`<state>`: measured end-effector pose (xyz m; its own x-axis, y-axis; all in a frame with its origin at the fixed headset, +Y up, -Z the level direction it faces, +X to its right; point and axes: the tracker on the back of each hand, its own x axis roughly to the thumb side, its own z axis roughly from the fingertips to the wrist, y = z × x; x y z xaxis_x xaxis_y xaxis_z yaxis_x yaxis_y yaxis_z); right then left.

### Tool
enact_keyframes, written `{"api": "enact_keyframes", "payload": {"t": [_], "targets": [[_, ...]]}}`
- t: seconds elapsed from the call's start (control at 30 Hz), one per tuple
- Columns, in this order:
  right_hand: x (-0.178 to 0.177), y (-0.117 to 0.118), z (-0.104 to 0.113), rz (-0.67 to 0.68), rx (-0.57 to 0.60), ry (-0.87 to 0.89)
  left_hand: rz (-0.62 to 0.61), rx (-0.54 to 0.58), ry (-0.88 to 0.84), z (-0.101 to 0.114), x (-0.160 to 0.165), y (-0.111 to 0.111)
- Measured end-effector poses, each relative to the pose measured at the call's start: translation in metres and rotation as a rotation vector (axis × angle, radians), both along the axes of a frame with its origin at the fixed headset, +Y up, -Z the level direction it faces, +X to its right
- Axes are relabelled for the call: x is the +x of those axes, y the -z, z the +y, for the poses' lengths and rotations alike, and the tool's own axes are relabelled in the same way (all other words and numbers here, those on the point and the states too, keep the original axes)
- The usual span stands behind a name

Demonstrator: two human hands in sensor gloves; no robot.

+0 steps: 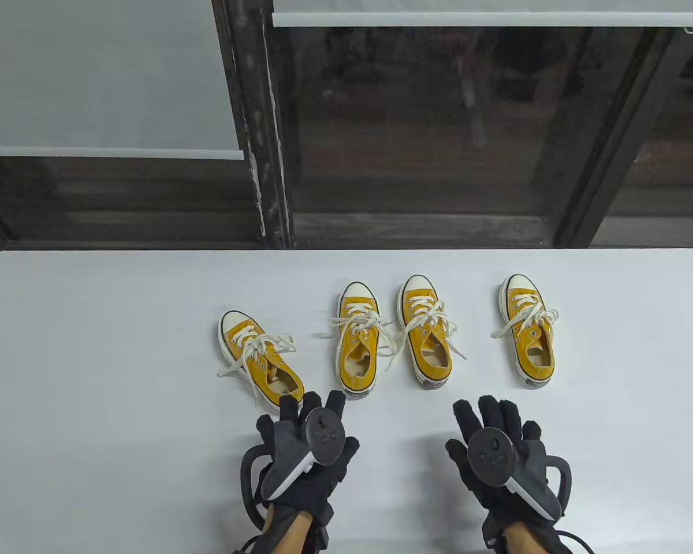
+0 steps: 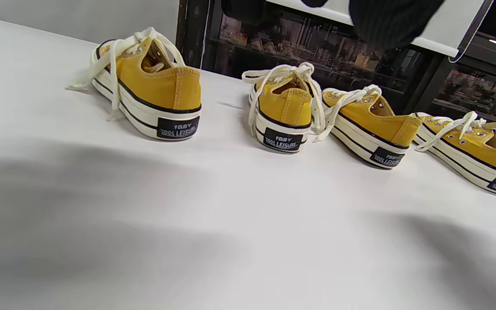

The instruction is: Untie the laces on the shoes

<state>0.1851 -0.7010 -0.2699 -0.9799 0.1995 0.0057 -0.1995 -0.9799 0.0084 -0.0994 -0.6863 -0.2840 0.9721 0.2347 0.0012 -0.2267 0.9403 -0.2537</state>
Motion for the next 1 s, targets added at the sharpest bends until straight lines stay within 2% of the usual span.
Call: {"api": "enact_keyframes", "payload": {"t": [0.37,0.73,0.87,1.0], "targets": [[-0.001,-0.001,0.003,0.018,-0.002,0.038,0.012,-0.004,0.006,-0.002,-0.001,0.001],[-0.001,-0.002,0.005,0.015,-0.002,0.056,0.051,0.029,-0.07,0.01,-0.01,0.002],[-0.002,-0.002,0.006,0.018,-0.003,0.067,0.156,0.03,-0.236,0.026,-0.032,0.008],[-0.004,-0.005,0.012,0.034,0.015,0.086,0.324,0.031,-0.353,0.041,-0.059,0.025]]}}
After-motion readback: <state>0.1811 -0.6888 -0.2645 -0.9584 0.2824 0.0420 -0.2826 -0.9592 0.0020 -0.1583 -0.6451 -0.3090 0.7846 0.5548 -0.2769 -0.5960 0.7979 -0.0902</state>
